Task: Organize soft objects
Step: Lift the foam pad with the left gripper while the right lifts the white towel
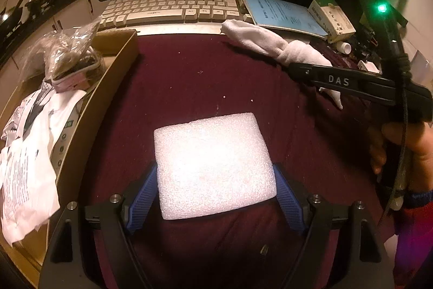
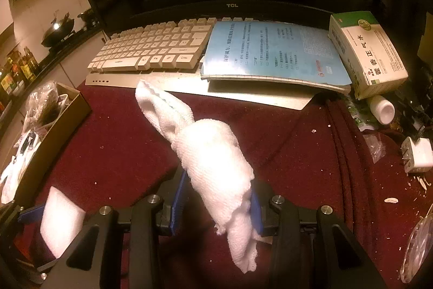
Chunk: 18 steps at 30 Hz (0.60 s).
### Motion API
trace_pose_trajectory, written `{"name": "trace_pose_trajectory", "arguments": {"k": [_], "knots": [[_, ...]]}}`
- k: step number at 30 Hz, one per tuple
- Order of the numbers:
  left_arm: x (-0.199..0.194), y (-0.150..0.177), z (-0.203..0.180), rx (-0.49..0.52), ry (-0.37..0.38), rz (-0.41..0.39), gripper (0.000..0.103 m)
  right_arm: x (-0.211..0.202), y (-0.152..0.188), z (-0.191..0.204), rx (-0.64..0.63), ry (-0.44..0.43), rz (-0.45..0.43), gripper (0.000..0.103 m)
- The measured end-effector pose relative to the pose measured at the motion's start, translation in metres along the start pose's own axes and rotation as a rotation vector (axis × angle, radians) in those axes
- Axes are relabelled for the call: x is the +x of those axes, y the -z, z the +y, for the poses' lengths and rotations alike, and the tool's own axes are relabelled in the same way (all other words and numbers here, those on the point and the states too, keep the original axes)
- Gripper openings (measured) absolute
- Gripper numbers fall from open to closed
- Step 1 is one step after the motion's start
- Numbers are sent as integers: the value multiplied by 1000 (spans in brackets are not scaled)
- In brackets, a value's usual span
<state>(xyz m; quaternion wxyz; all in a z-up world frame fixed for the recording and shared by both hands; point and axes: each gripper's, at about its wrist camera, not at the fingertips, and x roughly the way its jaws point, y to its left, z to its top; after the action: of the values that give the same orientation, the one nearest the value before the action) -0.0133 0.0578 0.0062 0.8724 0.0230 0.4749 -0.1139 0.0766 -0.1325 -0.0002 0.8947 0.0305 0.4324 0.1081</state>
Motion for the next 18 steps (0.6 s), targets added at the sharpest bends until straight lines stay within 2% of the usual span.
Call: {"name": "trace_pose_trajectory", "arguments": {"k": [10,18], "knots": [[-4,6,3,-6,23,-13,81,2,1,12,-64,75,15,44],[-8,6,12,-34,82,-12,81,4,1,15,-73,88,16,44]]}}
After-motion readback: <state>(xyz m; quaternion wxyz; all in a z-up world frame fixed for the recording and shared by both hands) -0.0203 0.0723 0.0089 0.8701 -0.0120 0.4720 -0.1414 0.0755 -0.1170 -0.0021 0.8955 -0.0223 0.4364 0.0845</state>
